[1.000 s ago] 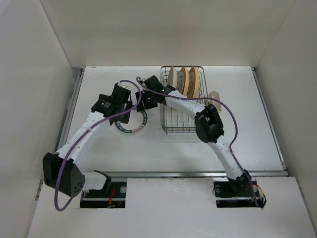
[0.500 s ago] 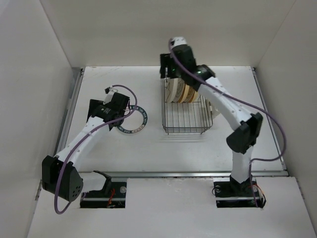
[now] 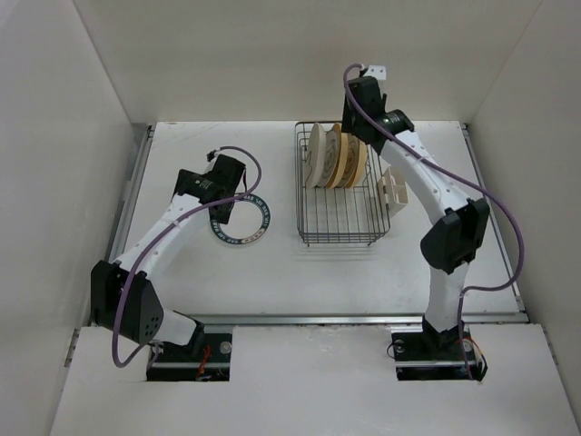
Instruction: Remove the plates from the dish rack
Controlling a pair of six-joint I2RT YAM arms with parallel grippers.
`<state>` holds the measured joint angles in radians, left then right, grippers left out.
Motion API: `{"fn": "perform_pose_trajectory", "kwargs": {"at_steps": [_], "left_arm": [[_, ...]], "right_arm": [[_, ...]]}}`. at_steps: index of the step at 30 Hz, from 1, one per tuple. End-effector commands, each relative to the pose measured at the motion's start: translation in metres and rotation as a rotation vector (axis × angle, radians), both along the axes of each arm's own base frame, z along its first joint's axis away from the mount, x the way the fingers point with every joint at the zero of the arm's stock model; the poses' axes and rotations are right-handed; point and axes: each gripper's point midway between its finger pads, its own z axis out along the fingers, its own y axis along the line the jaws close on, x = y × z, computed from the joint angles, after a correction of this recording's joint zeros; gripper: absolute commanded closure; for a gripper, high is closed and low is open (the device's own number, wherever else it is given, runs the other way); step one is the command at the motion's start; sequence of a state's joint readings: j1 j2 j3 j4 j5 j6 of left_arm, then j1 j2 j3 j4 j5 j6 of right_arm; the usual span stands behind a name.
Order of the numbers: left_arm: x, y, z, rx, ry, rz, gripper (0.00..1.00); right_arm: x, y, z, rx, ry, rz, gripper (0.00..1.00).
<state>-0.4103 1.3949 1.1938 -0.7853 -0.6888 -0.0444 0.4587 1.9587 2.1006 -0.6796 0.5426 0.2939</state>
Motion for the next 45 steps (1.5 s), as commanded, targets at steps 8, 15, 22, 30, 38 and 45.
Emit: {"fn": "perform_pose_trajectory", "kwargs": {"at_steps": [8,15,22,30,38,45], "left_arm": [[-0.005,0.006,0.008,0.029,0.004,-0.004,0.05],[-0.005,0.004,0.004,0.014,0.011,-0.012,0.06],[-0.007,0.005,0.003,0.014,0.011,-0.012,0.06],[-0.008,0.002,0.004,-0.005,0.009,-0.021,0.06],[-0.007,0.002,0.001,-0.005,0.009,-0.021,0.06],[-0.001,0.0,0.006,-0.007,-0.016,-0.034,0.06]], "right_arm": [[0.002,-0.028,-0.042,-0.112,0.094,-0.126,0.54],[-0.001,-0.035,-0.059,-0.154,0.131,-0.15,0.62],[0.004,-0.035,-0.077,-0.18,0.154,-0.163,0.66],[0.013,-0.035,-0.077,-0.208,0.154,-0.168,1.0],[0.003,-0.064,-0.017,-0.313,0.04,-0.298,1.0],[-0.012,-0.083,0.028,-0.43,-0.033,-0.402,1.0]]}}
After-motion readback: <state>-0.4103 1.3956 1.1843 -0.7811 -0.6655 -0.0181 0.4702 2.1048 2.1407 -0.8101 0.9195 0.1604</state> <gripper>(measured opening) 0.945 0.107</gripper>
